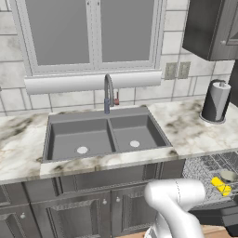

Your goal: Pick up the cup and bowl from the counter, place them in the dishwasher, and close the dishwasher door.

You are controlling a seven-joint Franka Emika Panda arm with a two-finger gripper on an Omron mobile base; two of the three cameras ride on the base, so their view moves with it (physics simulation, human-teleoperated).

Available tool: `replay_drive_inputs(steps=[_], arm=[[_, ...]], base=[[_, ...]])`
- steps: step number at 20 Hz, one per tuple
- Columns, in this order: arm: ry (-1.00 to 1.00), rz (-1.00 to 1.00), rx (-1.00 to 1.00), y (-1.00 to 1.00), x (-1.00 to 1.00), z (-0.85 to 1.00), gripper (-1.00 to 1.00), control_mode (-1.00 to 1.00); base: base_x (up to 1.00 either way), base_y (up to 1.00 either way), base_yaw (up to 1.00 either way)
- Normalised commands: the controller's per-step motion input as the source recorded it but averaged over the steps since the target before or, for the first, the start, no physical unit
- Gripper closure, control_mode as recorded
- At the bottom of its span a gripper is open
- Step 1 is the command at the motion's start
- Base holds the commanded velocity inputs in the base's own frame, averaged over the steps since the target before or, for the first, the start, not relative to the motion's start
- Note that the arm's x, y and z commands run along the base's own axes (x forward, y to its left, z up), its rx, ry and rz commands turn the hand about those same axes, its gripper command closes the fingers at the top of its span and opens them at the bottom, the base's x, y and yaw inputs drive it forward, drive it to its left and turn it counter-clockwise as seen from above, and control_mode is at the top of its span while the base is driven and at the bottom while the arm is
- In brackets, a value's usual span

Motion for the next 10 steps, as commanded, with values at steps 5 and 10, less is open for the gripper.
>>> replay_drive_inputs(steps=[5, 10], arm=[[-0.13, 0.03, -0.32, -0.01, -0.06, -0.81, -1.00, -1.00], [-0.13, 0.04, -0.33, -0.06, -0.11, -0.88, -1.00, -1.00]], base=[[0.00, 0.00, 0.00], [0.00, 0.00, 0.00]])
